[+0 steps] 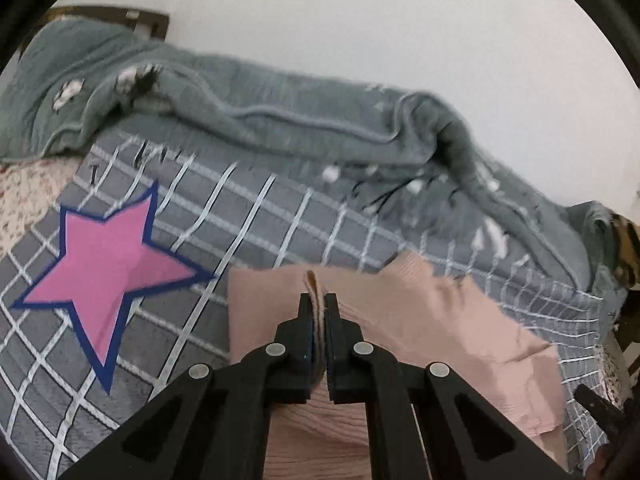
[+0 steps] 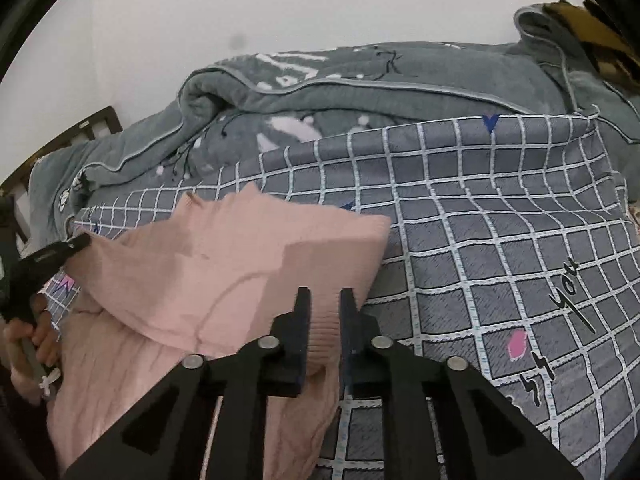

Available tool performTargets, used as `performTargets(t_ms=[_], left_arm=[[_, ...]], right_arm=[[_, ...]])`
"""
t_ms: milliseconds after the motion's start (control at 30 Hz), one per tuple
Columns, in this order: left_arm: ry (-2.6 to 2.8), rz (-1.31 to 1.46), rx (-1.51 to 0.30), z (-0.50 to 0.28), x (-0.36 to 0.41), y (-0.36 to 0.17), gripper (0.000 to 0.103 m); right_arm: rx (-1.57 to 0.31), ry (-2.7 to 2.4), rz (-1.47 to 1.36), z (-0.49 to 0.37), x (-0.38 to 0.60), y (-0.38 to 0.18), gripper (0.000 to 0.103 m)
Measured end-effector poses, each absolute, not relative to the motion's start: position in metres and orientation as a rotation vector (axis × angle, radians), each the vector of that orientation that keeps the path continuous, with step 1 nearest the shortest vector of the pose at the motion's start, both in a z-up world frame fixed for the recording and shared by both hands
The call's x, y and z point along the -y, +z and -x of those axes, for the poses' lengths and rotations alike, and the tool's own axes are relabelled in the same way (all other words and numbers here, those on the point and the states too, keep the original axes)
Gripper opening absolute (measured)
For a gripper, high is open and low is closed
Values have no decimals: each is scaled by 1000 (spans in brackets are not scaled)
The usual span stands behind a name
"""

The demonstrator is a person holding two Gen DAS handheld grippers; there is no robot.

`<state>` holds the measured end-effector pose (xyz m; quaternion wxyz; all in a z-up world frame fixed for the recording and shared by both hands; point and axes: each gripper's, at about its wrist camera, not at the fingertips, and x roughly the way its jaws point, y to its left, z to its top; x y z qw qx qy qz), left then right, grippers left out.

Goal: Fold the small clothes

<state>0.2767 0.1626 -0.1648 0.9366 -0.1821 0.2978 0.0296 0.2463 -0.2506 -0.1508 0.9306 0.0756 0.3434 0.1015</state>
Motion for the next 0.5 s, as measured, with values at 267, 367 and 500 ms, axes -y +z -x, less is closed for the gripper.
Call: performTargets(t_ms=[267,367,500], left_arm=[[65,382,-725,-274,-167,-183,18],[70,314,-735,-267,-157,-182,30],[84,245,-719,-256,-147,-178,69]], right_arm=[[-825,148,-55,-254,234,-172,51],[-801,142,-94,-247,242,-168,51],[-761,142,-135,-231,250,-162,51]])
